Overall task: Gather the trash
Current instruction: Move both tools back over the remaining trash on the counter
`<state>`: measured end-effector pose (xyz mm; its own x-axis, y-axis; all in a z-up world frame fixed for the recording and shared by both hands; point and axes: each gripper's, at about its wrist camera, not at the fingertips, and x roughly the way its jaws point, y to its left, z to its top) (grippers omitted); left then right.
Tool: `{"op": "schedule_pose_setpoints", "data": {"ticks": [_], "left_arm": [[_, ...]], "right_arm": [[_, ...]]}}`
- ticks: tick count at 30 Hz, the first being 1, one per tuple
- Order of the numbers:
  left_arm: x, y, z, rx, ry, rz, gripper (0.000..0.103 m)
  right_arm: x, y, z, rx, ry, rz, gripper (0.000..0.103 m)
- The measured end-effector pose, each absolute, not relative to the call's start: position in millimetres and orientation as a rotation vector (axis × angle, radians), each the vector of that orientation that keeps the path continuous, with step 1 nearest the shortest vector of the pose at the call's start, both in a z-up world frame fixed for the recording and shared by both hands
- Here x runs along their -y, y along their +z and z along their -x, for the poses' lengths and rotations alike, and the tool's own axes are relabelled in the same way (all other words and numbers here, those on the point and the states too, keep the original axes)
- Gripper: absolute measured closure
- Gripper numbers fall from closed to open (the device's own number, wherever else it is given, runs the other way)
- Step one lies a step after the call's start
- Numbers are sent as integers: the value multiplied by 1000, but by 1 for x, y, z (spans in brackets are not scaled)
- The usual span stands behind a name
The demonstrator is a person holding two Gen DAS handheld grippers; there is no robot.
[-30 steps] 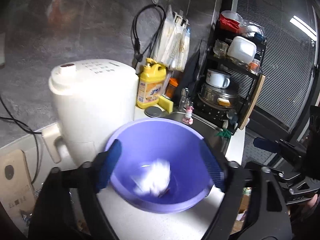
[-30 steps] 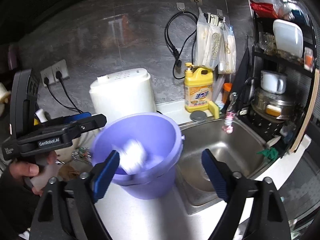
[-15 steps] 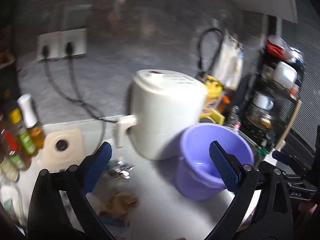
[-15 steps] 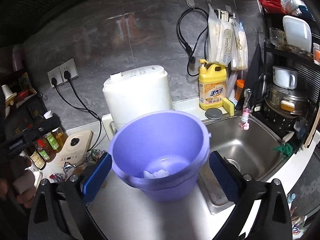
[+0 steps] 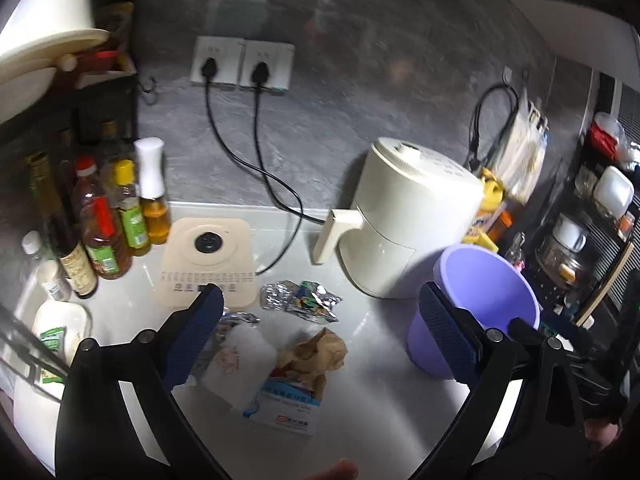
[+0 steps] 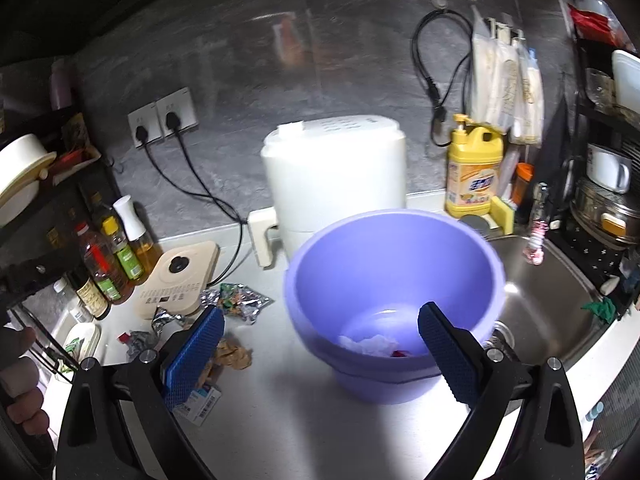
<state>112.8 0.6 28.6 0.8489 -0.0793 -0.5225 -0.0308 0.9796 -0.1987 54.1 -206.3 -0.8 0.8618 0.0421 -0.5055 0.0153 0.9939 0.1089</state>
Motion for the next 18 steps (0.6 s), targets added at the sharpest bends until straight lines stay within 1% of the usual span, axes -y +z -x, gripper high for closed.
{"op": "schedule_pose_setpoints", "data": {"ticks": [11,15,18], "left_arm": [[-48,27,-70,-516,39,254,6],[-59,21,-58,-519,71,244,6],[-71,17,-44,-486,67,261,6]], "right_arm": [[171,-8,-61,-492,104,-120,8],[154,-13,-65,-501,147,-113,8],[139,-21,-69,-533,205,-100,8]]}}
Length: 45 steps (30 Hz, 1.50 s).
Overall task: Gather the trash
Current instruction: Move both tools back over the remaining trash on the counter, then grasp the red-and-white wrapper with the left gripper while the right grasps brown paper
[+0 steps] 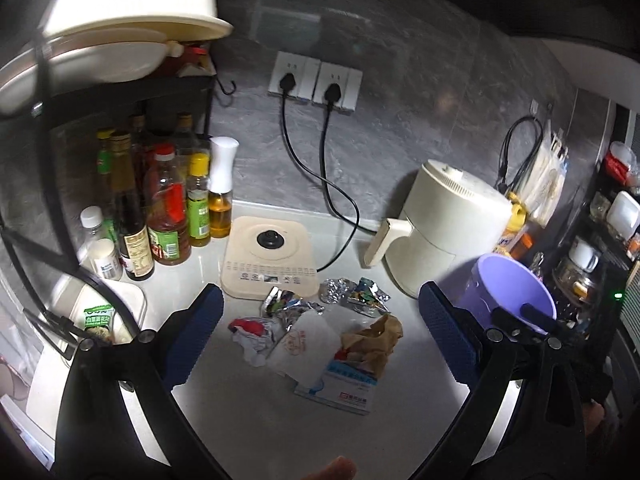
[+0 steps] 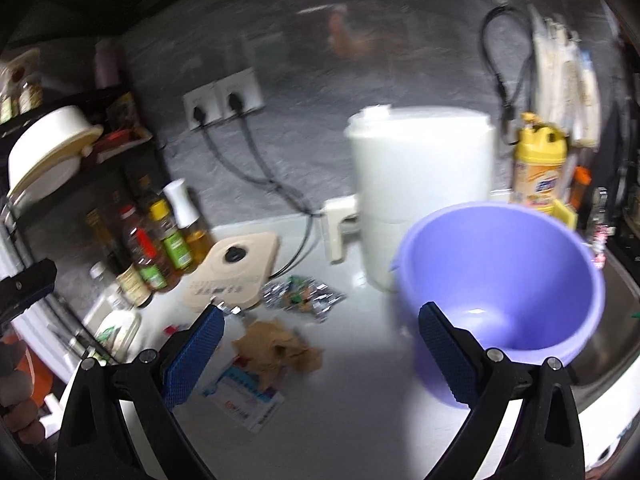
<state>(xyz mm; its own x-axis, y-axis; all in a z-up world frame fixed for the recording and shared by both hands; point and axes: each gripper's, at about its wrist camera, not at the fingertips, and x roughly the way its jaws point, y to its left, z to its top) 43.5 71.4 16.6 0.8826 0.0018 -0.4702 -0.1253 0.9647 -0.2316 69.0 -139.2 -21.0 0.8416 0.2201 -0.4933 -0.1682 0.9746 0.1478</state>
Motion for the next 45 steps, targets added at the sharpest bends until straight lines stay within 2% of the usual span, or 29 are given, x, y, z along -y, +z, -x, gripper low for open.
{"op": "schedule_pose_setpoints", "data": {"ticks": [13,17,25,28,32,41,42,43,44,45], "left_arm": [[-92,-38,-36,-530,26,302,6],[-84,-53,-51,-559,9,272,6],[-98,-92,-94,-661,41,281,24],[-105,-103,-107,-689,51,283,27],[-113,-118,-125,-731,59,297,28],[-132,-147,-156,-783,91,314,28],[-134,-148,-157,-786,92,319,28],[-136,-150,-159,-789,93,326,28],[-138,-153,-160,-792,92,332,29],[-139,-156,-163,-801,90,336,33]], "right_arm": [[90,-60,-78,-631,354,-14,8],[86,-69,-84,-667,369,-17,12],[87,-89,-106,-740,367,-20,19],[84,-92,-116,-751,369,-13,18],[75,-96,-133,-761,356,15,7],[51,-108,-167,-786,358,110,9],[50,-108,-168,-781,363,116,11],[49,-108,-168,-779,369,122,20],[47,-109,-169,-787,377,132,35],[47,-109,-170,-798,379,135,41]]}}
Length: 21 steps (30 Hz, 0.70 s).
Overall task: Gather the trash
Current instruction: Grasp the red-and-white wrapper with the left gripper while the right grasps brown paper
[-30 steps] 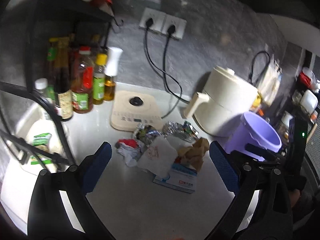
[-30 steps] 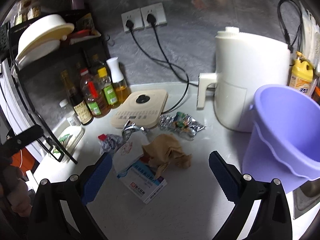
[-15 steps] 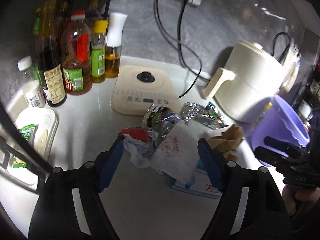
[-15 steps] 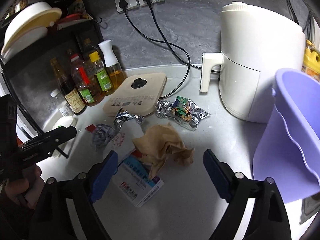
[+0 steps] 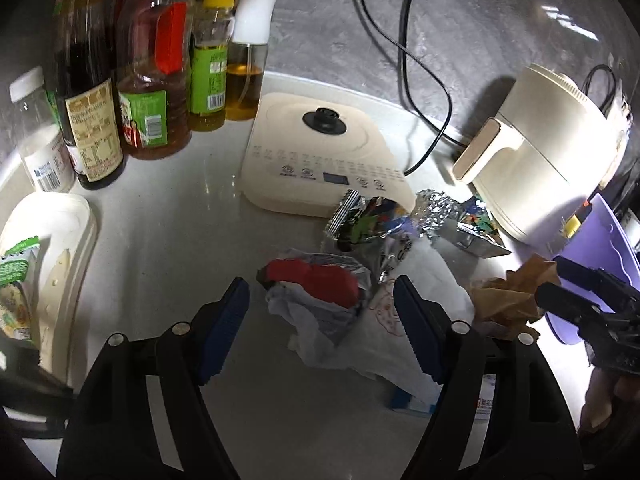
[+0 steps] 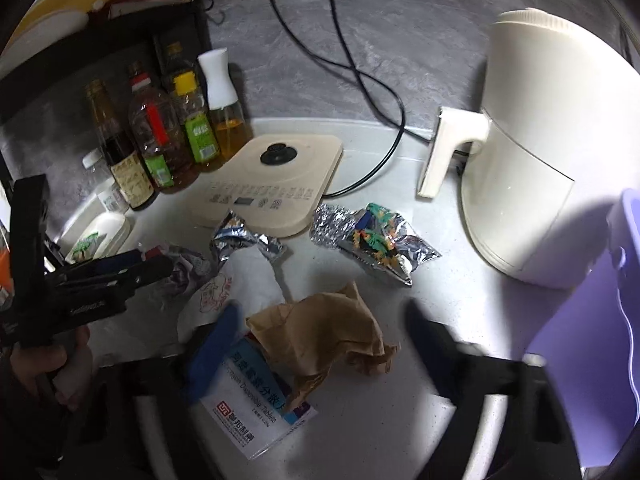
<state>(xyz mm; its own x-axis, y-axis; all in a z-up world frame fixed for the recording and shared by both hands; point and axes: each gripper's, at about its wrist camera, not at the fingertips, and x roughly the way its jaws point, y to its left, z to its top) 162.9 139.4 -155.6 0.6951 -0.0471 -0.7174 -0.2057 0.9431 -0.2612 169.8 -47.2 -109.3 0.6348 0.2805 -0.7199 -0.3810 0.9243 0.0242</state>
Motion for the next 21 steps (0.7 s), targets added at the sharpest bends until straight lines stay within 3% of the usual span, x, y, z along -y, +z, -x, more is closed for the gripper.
{"op": "schedule_pose_setpoints", "data": {"ticks": [2,4,6,7,11,21], "left_arm": [[-141,-159,-167,-812,83,341,41],[-141,-160,-169,-818,72,349,62],[-141,-158,-168,-811,61,354,74],[-140,-156,-168,-806,58,349,78],[-134,-145,-162,-781,49,333,81],[-121,-87,-140,-658,36,311,82]], "right_arm": [[51,-109,-171,-810,381,110,60],[57,-106,-170,-815,386,85,75],[61,-102,-167,-807,383,80,89],[64,-99,-166,-802,380,75,90],[74,-87,-159,-769,383,51,97],[88,-30,-132,-651,424,20,98]]}}
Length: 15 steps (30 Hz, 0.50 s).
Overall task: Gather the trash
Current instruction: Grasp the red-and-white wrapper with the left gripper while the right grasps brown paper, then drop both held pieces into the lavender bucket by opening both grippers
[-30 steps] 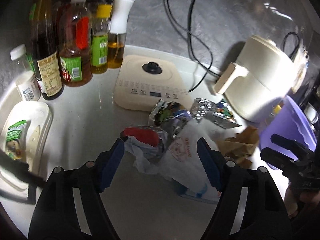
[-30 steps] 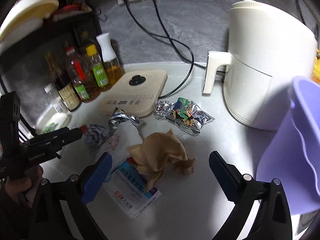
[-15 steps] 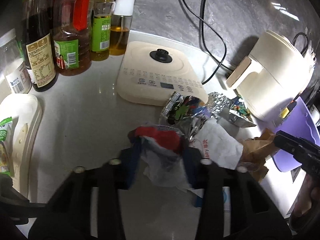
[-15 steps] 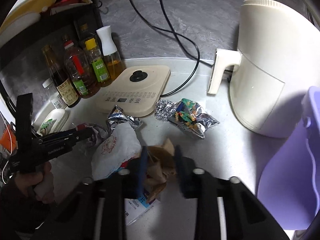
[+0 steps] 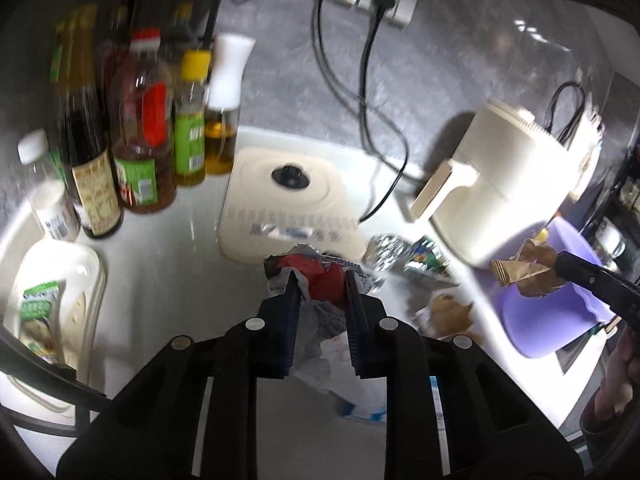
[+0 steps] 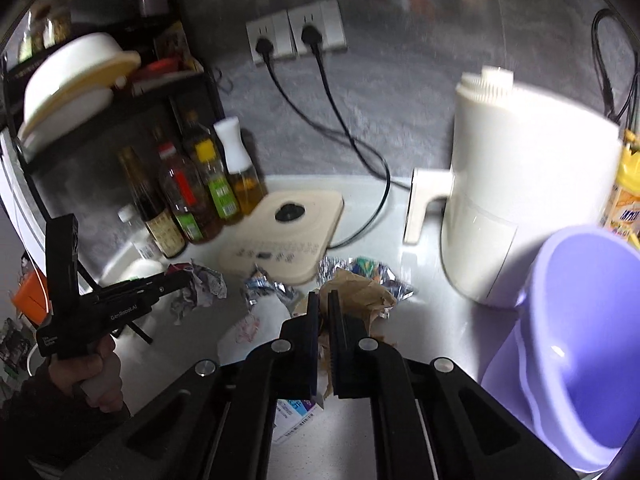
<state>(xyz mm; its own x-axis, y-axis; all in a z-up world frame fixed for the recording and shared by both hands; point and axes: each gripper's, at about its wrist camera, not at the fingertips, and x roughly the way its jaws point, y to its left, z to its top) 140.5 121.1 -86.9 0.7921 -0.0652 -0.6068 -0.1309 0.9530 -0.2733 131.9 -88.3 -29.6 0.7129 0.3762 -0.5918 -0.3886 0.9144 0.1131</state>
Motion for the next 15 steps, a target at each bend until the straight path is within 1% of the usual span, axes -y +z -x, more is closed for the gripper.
{"op": "schedule_pose_setpoints", "data": {"ticks": [8,15], "left_arm": [[-101,-35,-130,-551,-33,283,82],[-75,-7,-138,-501,-101,240,81]], "right_arm": [[112,9,-114,-557,393,-6,98],[145,32,-103,-492,317,-21,98]]}}
